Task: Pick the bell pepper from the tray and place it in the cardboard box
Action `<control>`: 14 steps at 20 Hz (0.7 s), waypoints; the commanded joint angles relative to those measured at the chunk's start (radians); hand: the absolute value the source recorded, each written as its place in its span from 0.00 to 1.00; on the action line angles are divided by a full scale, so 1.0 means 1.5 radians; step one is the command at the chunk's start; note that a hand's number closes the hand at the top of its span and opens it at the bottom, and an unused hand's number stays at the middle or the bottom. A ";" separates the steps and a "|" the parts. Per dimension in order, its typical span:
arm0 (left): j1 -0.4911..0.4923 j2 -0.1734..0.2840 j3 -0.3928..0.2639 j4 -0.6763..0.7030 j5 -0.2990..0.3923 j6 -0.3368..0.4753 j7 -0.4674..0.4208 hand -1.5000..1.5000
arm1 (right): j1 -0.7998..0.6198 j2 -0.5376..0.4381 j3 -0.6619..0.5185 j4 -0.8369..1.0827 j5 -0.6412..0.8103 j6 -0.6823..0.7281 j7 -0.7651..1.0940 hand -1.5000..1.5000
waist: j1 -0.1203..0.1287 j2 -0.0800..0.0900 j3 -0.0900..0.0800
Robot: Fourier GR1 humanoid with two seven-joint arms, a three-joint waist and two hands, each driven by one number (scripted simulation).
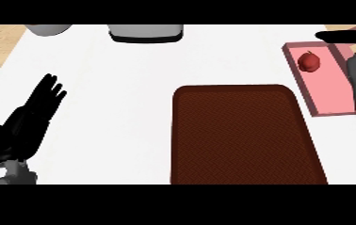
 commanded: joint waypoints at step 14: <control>0.025 0.032 0.044 -0.015 0.038 -0.036 0.008 0.50 | 0.310 0.008 -0.062 -0.463 -0.264 0.167 -0.005 0.00 | -0.013 -0.005 -0.002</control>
